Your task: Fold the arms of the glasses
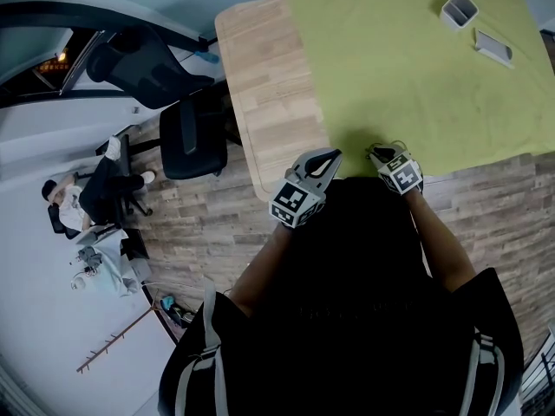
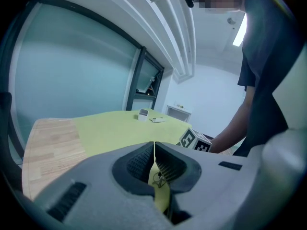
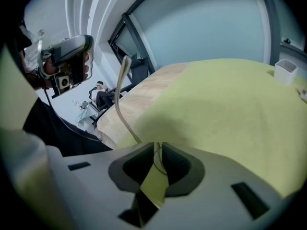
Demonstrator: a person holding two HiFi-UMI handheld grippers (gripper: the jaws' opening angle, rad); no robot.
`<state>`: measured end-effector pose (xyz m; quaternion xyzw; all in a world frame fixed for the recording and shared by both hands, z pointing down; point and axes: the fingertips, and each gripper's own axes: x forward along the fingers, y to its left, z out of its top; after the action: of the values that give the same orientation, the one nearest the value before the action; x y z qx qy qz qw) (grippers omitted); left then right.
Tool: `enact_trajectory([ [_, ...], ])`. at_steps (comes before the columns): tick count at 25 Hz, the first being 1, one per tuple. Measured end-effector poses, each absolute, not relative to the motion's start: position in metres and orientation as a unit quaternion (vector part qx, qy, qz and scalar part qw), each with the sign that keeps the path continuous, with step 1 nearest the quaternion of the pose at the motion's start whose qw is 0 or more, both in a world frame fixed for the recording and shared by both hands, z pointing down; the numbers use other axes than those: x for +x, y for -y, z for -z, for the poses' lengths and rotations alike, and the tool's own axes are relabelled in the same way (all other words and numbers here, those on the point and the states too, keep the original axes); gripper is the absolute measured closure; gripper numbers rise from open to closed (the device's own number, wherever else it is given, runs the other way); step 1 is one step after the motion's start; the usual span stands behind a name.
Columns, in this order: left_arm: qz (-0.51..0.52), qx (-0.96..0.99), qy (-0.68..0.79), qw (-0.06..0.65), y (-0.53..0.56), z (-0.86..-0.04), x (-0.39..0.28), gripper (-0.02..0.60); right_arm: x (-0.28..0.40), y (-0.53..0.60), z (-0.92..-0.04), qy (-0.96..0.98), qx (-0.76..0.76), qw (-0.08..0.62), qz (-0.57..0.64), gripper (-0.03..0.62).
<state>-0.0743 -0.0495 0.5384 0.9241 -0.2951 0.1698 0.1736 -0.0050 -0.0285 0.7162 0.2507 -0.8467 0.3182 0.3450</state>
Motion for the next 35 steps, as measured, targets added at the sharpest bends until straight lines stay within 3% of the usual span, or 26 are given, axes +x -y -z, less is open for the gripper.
enact_trajectory([
  [20, -0.141, 0.925, 0.294, 0.193, 0.049, -0.542, -0.063, 0.557, 0.006, 0.038, -0.62, 0.88, 0.286, 0.242, -0.292, 0.56],
  [35, -0.138, 0.918, 0.313, 0.202, 0.051, -0.547, -0.07, 0.557, 0.007, 0.046, -0.616, 0.872, 0.302, 0.239, -0.302, 0.56],
])
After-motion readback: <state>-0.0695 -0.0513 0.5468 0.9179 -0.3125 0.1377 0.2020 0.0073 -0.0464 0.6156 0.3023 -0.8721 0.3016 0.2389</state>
